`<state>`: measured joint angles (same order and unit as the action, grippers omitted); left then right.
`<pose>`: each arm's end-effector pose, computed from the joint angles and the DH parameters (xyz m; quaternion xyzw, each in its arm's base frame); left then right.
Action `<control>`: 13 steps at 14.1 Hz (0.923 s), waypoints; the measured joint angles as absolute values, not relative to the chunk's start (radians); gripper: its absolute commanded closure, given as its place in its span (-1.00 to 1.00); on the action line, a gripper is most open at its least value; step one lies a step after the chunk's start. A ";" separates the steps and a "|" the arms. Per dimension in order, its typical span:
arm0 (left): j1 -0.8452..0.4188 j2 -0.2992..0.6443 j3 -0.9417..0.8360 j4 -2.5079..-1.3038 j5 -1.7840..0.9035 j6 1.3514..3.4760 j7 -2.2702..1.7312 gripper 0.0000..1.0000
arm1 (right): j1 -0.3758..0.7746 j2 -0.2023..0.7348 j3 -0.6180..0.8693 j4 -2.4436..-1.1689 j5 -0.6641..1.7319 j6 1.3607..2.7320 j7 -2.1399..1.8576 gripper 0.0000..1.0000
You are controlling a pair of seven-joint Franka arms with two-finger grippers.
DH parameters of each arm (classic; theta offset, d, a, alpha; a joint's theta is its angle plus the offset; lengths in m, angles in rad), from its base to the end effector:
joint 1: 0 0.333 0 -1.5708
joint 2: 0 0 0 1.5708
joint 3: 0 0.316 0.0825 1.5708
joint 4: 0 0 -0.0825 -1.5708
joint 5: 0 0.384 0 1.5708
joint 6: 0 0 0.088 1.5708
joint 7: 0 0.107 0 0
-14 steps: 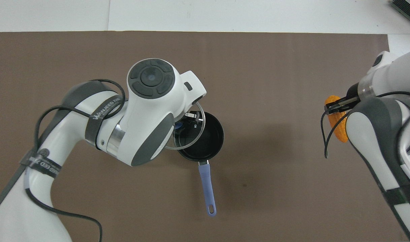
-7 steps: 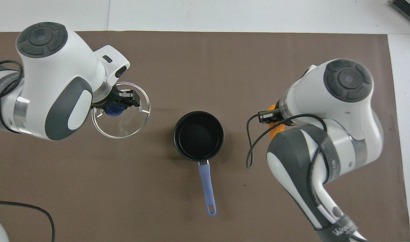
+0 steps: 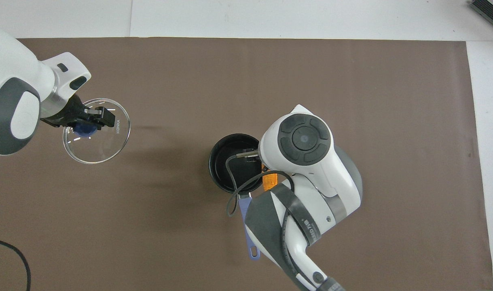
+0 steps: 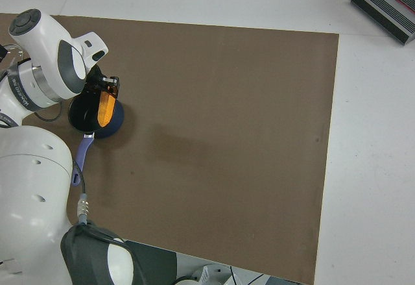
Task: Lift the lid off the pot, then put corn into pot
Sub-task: 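Set the lid down with the left gripper while the right gripper carries corn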
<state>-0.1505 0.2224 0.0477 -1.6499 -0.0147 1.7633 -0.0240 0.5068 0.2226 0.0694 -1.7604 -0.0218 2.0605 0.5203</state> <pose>0.6135 -0.0668 0.4720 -0.9978 0.0378 0.0543 0.0016 0.5313 0.3405 0.4452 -0.9987 -0.0315 -0.0345 0.0185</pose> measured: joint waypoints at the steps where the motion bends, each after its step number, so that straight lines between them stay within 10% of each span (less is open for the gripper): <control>1: -0.128 0.208 0.048 -1.687 -0.012 1.791 0.007 1.00 | 0.528 0.246 0.069 -1.737 -0.022 2.061 0.545 1.00; 4: -0.048 0.123 0.048 -1.869 -0.008 1.921 0.145 1.00 | 0.578 0.314 0.069 -1.698 -0.022 2.080 0.590 1.00; 13: 0.256 -0.008 0.049 -2.217 -0.005 2.181 0.591 1.00 | 0.594 0.412 0.068 -1.697 -0.022 2.162 0.597 0.20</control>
<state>0.2565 -0.0084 0.0487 -2.2175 -0.0053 2.1811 0.5913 0.5943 0.4121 0.0677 -1.6967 -0.0217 2.1621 0.5965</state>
